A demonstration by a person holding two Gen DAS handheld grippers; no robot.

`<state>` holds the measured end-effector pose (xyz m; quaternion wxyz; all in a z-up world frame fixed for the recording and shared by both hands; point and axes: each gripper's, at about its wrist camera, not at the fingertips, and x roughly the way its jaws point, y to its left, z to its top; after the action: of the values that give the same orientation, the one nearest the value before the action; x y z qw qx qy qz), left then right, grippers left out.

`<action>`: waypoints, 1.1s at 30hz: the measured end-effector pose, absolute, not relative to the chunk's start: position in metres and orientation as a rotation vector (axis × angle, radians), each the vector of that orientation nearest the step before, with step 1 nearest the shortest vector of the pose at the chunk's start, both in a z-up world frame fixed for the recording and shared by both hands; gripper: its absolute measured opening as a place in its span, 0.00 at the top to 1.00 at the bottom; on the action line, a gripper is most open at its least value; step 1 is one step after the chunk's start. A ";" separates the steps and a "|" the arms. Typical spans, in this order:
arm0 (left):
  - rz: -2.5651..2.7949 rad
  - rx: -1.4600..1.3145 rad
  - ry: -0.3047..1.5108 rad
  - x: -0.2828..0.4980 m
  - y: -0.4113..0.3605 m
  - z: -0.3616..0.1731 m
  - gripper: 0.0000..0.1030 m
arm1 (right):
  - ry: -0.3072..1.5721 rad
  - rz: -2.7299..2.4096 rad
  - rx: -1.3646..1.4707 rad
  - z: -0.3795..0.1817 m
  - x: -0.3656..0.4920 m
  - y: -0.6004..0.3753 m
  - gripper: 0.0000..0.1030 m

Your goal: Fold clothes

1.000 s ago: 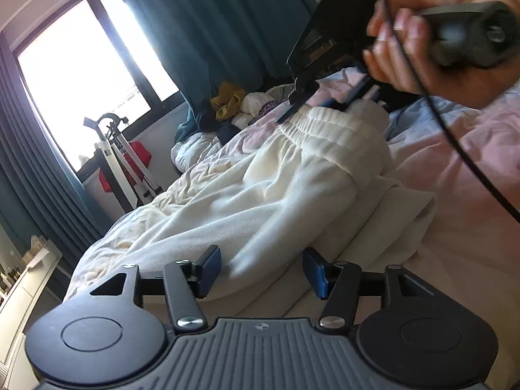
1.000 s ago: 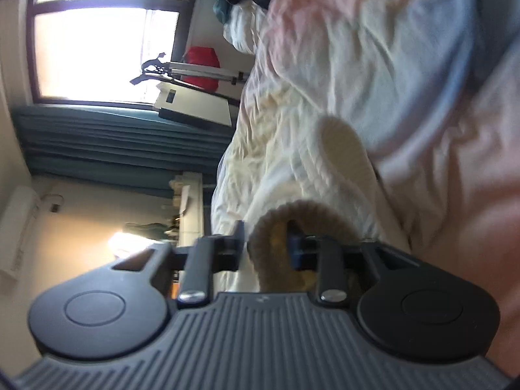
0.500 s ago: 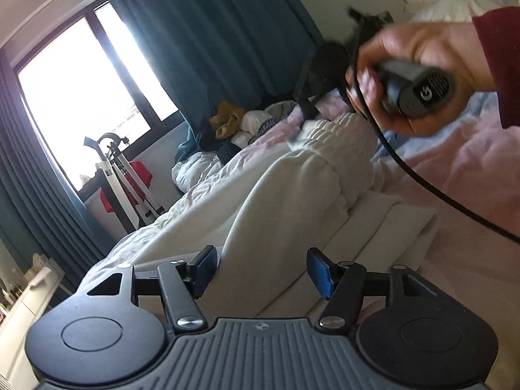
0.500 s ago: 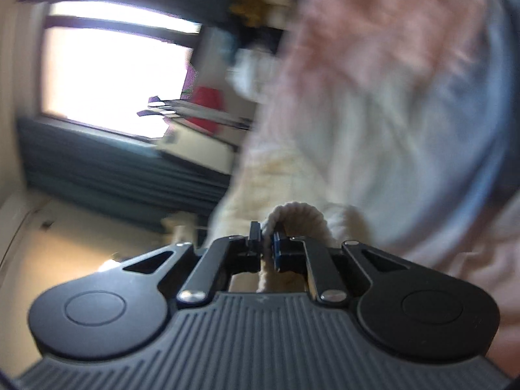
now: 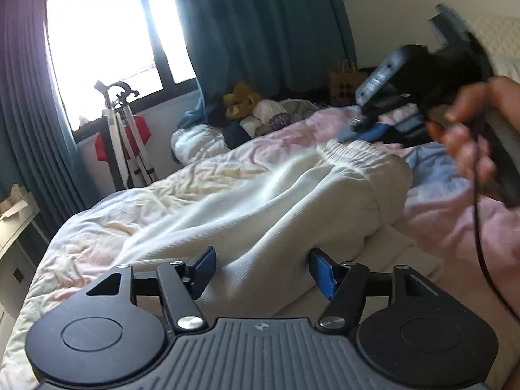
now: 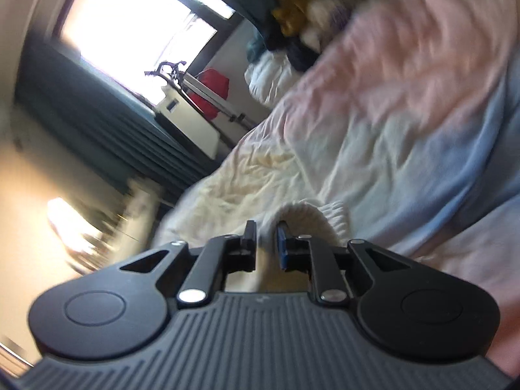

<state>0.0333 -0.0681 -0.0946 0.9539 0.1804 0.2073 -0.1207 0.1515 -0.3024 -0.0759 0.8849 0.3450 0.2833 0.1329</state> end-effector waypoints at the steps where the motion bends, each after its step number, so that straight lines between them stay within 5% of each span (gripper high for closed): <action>1: -0.231 0.367 0.409 0.031 -0.065 -0.091 0.34 | 0.572 0.257 0.674 -0.070 0.142 -0.299 0.80; 8: -0.140 0.346 0.344 0.012 -0.040 -0.068 0.22 | 0.478 0.154 0.624 -0.057 0.092 -0.295 0.37; 12: -0.175 0.289 0.391 0.008 -0.014 -0.064 0.18 | 0.509 0.090 0.704 -0.068 0.077 -0.293 0.22; 28: 0.044 0.367 0.582 0.041 -0.003 -0.098 0.07 | 0.641 0.182 0.865 -0.117 0.099 -0.270 0.23; 30: 0.040 0.297 0.611 0.048 0.006 -0.100 0.07 | 0.631 0.188 0.862 -0.118 0.102 -0.270 0.36; 32: 0.038 0.225 0.633 0.053 0.016 -0.100 0.07 | 0.629 0.218 0.863 -0.117 0.103 -0.269 0.65; 33: 0.039 0.195 0.641 0.054 0.020 -0.099 0.07 | 0.626 0.240 0.868 -0.115 0.101 -0.268 0.69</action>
<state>0.0541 0.0197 -0.0990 0.9442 0.0957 0.3145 0.0194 0.1014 -0.2681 -0.1151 0.8533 0.4126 0.2977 0.1141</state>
